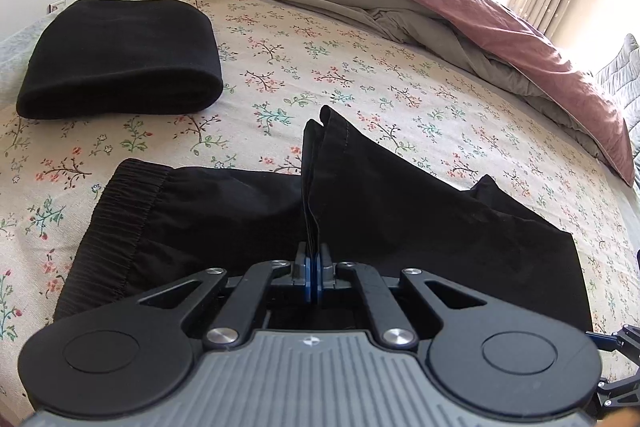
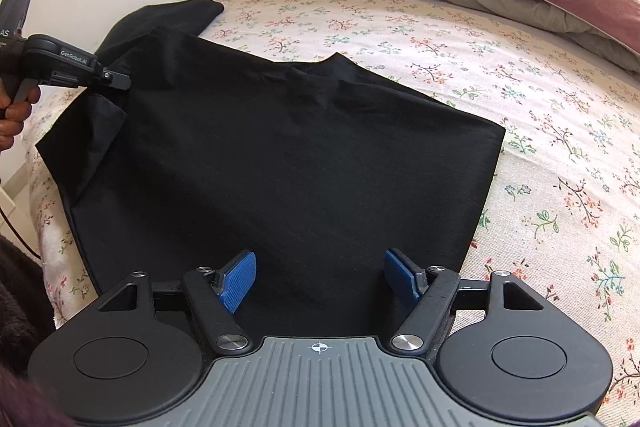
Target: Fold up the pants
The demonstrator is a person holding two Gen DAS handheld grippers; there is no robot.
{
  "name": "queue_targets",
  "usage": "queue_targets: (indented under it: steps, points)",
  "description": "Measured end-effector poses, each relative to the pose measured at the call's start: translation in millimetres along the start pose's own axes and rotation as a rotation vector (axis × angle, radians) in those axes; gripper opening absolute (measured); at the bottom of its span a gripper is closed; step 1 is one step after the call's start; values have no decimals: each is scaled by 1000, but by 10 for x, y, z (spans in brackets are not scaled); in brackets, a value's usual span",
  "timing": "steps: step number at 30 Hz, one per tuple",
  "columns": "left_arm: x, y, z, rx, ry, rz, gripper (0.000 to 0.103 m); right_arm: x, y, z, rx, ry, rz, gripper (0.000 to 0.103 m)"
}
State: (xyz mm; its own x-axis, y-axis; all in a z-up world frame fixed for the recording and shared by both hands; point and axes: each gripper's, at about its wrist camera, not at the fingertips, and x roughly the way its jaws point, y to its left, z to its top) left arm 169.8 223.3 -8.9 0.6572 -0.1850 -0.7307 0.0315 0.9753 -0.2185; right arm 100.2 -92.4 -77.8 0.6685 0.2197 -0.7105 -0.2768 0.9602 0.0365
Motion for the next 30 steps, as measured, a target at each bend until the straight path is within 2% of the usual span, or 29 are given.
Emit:
queue_targets:
  steps: [3, 11, 15, 24, 25, 28, 30]
  points:
    - [-39, 103, -3, 7, -8, 13, 12, 31, 36, 16, -10, -2, 7, 72]
    - [-106, 419, 65, -11, -53, 114, 12, 107, 81, 44, -27, -5, 19, 72]
    - [-100, 537, 77, -29, -63, 117, 12, 144, 87, 47, -30, -3, 21, 72]
    - [-84, 594, 43, 1, -94, 137, 13, 158, 131, 21, -44, -6, 24, 73]
    - [-77, 603, 33, 12, -104, 154, 16, 160, 135, 19, -47, -6, 23, 74]
    - [-77, 636, 0, 45, -127, 269, 21, 161, 152, 18, -54, -6, 18, 75]
    - [-123, 698, -13, 26, -134, 274, 21, 155, 157, 18, -55, -6, 15, 75]
